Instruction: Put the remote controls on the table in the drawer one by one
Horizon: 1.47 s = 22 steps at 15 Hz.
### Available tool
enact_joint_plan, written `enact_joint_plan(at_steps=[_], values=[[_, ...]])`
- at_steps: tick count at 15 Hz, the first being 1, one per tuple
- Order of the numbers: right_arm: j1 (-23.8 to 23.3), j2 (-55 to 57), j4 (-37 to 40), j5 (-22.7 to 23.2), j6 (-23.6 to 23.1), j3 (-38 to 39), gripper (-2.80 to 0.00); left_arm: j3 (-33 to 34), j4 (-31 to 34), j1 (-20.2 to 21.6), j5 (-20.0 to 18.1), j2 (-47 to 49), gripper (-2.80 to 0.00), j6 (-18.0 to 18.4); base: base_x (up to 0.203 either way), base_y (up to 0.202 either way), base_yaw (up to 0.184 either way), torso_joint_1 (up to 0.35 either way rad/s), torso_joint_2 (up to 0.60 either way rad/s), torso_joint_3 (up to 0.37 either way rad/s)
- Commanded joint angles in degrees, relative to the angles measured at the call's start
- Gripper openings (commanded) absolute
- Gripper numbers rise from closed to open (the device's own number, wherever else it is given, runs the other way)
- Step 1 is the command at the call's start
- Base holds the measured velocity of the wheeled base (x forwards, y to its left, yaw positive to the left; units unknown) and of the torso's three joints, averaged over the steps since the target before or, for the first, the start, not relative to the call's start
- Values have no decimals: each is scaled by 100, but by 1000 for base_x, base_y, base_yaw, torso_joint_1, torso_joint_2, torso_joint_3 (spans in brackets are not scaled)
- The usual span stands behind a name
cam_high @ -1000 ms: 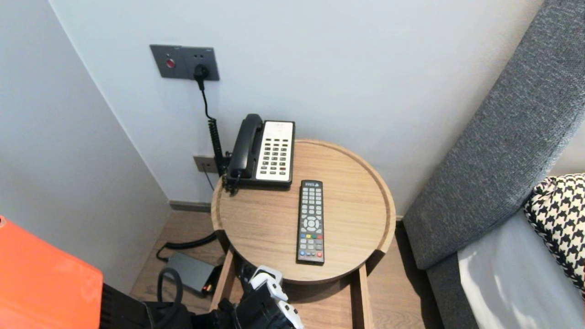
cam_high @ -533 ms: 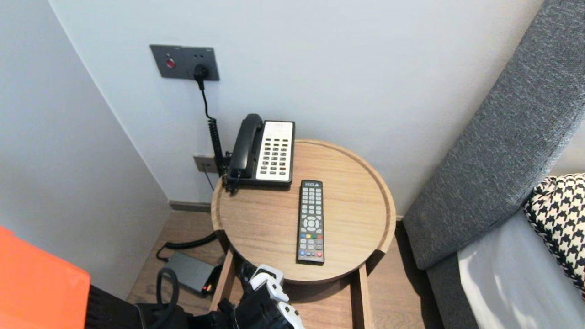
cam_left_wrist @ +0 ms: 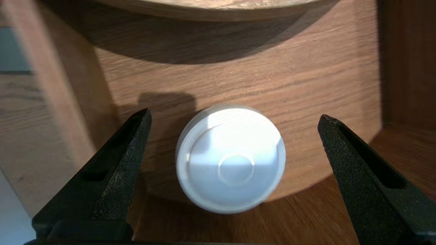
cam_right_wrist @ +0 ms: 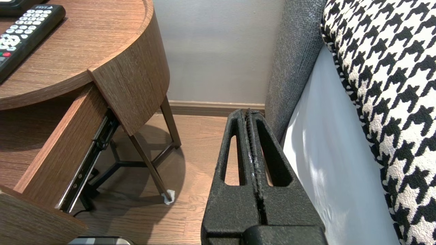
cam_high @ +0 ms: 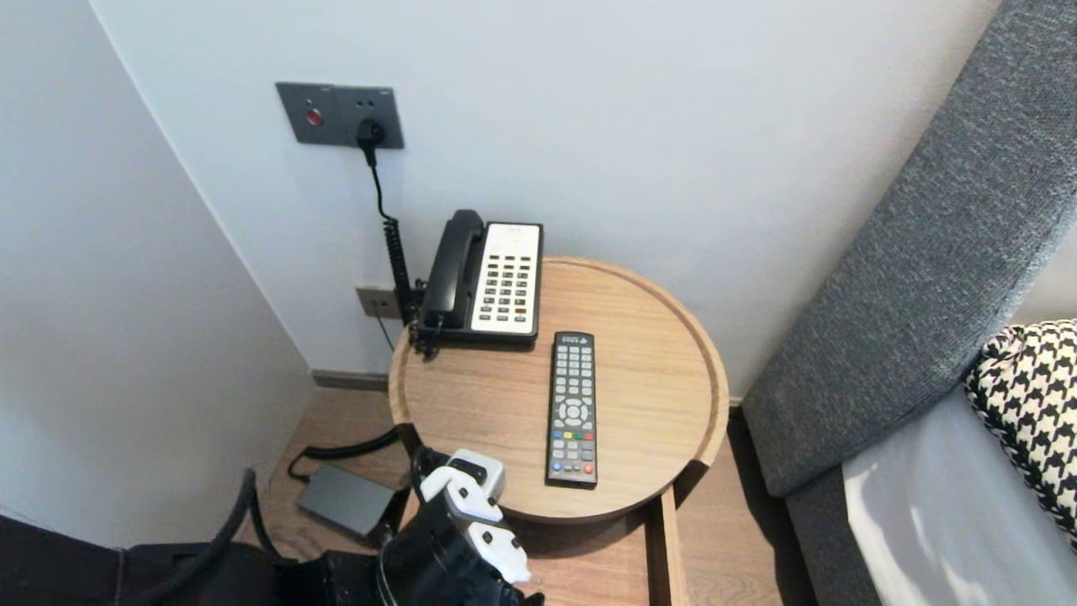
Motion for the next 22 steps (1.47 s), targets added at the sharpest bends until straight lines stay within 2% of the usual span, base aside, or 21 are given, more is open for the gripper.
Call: enact_joint_plan(at_steps=[1, 8, 12, 15, 18, 20, 22], values=[[2, 6, -3, -2, 1, 141, -280, 31, 158, 23, 4, -572, -280, -13, 0, 0, 0, 0, 0, 0], [2, 3, -3, -2, 1, 141, -280, 250, 746, 363, -90, -1693, -280, 42, 0, 0, 0, 0, 0, 0], [2, -3, -3, 6, 1, 141, -280, -262, 1036, 767, -326, -1835, -280, 292, 0, 0, 0, 0, 0, 0], [2, 6, -3, -2, 1, 141, -280, -1748, 1529, 1274, -655, -1470, -280, 323, 0, 0, 0, 0, 0, 0], [2, -2, -3, -1, 1, 141, -280, -3079, 2245, 1458, -672, -657, -280, 324, 0, 0, 0, 0, 0, 0], [2, 4, -3, -2, 1, 141, -280, -3619, 2434, 1458, -596, -195, -280, 249, 0, 0, 0, 0, 0, 0], [2, -3, -3, -2, 1, 141, -280, -3872, 2464, 1369, -331, 192, -280, -30, 0, 0, 0, 0, 0, 0]])
